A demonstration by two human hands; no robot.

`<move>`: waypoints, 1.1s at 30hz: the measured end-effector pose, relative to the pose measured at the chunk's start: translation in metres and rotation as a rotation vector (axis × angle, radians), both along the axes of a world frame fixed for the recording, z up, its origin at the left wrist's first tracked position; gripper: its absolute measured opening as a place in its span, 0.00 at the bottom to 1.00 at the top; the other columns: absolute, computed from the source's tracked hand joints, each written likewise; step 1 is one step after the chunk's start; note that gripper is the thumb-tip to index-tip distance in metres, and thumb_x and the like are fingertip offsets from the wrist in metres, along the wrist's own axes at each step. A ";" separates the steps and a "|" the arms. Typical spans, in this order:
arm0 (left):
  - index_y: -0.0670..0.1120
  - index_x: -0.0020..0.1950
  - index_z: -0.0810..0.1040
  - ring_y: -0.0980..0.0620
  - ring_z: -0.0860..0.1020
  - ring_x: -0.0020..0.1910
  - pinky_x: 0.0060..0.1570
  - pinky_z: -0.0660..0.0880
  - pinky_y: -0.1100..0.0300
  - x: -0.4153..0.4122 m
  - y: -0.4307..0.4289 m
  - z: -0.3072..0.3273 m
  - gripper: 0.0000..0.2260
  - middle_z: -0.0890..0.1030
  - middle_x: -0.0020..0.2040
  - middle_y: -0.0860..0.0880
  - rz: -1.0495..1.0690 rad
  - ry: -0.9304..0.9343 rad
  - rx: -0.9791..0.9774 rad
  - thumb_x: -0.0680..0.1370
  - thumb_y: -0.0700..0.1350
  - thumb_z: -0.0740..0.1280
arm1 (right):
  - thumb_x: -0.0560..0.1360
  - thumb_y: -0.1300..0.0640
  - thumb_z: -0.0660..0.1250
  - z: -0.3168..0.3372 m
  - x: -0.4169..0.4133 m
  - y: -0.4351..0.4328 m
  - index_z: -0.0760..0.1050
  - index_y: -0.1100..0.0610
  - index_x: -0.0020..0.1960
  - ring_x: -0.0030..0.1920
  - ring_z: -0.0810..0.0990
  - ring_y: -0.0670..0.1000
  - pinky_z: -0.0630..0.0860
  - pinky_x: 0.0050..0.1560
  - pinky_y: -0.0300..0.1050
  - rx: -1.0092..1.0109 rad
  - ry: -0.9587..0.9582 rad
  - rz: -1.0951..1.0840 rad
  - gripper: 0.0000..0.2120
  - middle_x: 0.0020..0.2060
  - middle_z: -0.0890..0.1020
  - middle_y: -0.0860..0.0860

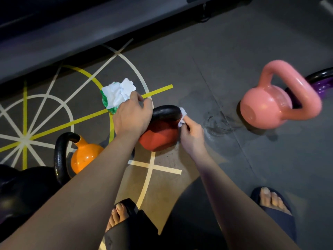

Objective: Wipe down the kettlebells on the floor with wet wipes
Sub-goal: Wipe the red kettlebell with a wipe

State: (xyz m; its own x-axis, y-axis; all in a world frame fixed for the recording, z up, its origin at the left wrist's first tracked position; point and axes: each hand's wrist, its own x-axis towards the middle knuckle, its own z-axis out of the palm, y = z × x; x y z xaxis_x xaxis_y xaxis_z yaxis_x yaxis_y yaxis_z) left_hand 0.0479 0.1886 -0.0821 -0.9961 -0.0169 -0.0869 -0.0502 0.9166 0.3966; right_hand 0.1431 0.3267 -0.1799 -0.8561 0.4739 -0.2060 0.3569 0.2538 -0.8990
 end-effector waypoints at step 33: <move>0.51 0.53 0.73 0.39 0.78 0.46 0.45 0.72 0.50 0.000 0.000 -0.002 0.12 0.81 0.43 0.44 -0.015 0.026 -0.035 0.79 0.56 0.54 | 0.80 0.64 0.61 0.009 -0.002 0.008 0.73 0.50 0.74 0.46 0.77 0.37 0.72 0.59 0.40 -0.124 0.024 0.088 0.24 0.41 0.81 0.34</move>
